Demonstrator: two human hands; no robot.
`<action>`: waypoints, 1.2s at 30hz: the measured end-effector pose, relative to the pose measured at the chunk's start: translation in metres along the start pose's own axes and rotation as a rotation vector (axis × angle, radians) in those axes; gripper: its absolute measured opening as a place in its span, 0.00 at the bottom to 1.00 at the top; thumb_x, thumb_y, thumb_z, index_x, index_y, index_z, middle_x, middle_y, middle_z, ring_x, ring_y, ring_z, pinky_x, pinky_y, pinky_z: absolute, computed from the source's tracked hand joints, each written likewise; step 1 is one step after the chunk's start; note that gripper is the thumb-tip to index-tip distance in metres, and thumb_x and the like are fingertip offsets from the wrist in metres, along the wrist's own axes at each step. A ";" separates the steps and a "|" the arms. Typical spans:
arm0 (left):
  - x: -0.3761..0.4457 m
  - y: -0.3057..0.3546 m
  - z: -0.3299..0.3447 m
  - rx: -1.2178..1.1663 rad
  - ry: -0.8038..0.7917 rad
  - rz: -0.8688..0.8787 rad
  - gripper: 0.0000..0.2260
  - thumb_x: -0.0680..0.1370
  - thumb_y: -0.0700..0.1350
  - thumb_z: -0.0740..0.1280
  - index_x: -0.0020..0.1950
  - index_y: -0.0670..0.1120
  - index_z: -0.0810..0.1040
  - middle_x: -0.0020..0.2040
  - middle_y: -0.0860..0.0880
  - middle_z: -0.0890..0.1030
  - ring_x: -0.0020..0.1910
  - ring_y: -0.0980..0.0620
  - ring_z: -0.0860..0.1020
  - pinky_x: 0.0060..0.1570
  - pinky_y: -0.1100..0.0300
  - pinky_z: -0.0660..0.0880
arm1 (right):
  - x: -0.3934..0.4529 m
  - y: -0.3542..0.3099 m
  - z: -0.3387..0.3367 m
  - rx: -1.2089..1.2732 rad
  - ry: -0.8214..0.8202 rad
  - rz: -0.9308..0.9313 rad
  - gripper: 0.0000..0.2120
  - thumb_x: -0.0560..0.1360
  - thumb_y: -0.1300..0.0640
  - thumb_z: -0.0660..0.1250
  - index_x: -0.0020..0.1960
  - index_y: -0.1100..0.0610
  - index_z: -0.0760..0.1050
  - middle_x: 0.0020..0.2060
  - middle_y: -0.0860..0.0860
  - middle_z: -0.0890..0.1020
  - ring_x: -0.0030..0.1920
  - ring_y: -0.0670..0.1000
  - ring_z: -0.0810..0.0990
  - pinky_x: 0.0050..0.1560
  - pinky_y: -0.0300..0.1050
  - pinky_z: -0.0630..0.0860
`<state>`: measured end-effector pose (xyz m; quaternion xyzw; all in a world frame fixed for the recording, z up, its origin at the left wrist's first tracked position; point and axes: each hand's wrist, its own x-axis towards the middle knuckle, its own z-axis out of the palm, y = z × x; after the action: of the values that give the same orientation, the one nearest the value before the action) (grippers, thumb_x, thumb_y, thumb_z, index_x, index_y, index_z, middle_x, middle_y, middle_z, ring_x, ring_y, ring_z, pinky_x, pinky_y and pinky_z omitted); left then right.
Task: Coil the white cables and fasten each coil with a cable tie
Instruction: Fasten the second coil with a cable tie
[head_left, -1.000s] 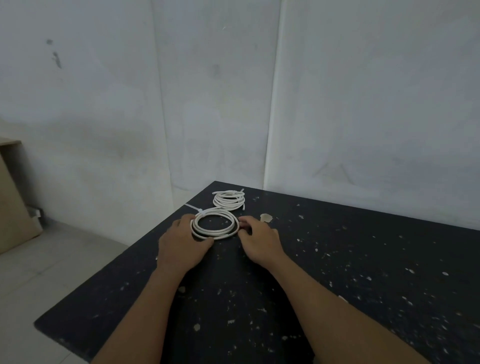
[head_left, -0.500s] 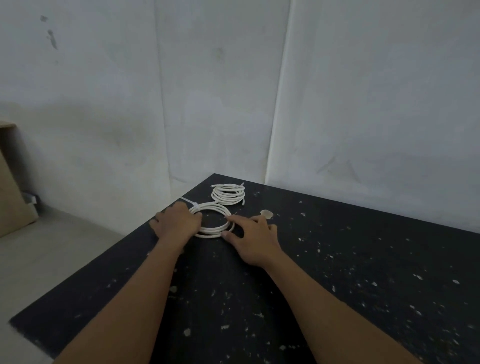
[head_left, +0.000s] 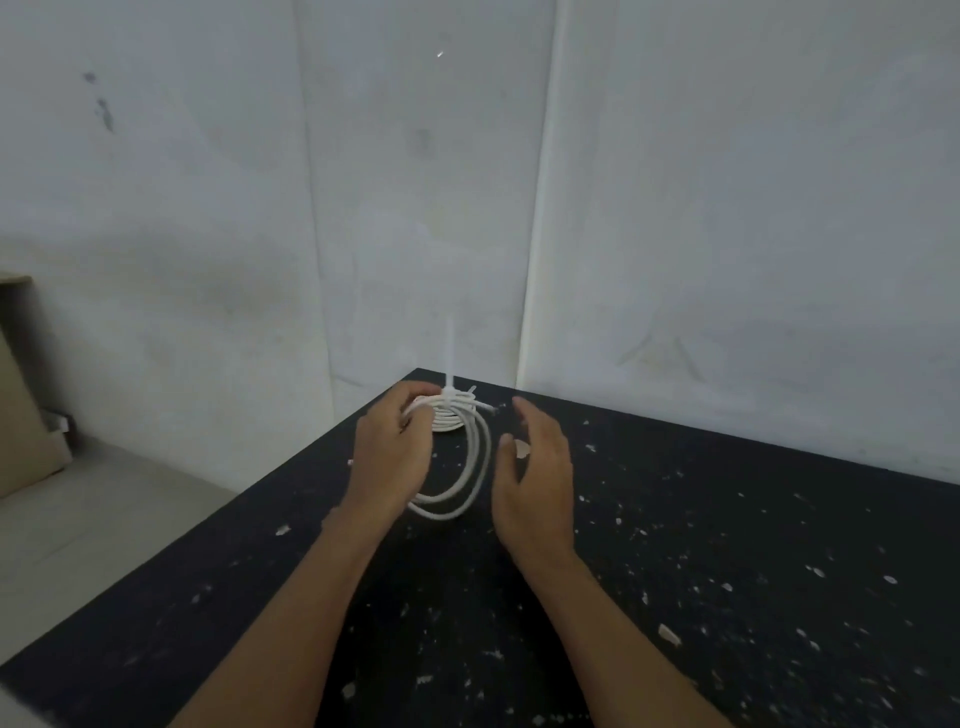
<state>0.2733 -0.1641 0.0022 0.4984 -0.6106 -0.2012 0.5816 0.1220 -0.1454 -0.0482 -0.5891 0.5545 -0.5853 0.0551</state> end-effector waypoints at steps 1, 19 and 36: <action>-0.001 0.002 0.001 -0.038 -0.023 0.006 0.12 0.81 0.41 0.63 0.54 0.53 0.84 0.46 0.57 0.85 0.45 0.62 0.81 0.45 0.64 0.77 | 0.001 -0.001 -0.002 -0.022 0.003 -0.035 0.21 0.86 0.54 0.62 0.78 0.48 0.70 0.73 0.44 0.75 0.74 0.42 0.69 0.75 0.44 0.64; -0.006 0.007 0.013 -0.290 -0.174 -0.008 0.08 0.81 0.46 0.70 0.56 0.47 0.87 0.29 0.61 0.79 0.29 0.64 0.76 0.32 0.72 0.70 | 0.009 -0.003 -0.015 0.106 0.185 -0.141 0.09 0.84 0.57 0.67 0.61 0.57 0.83 0.52 0.49 0.86 0.51 0.44 0.83 0.53 0.40 0.83; -0.007 0.011 0.017 -0.853 -0.399 -0.394 0.17 0.84 0.42 0.56 0.57 0.39 0.84 0.32 0.46 0.75 0.25 0.53 0.65 0.27 0.59 0.68 | 0.019 -0.013 -0.020 0.676 -0.074 0.311 0.11 0.88 0.54 0.59 0.54 0.57 0.78 0.31 0.51 0.70 0.28 0.47 0.64 0.25 0.42 0.62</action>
<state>0.2520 -0.1596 0.0040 0.2742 -0.4678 -0.6297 0.5562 0.1088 -0.1426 -0.0211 -0.4672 0.4104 -0.6982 0.3546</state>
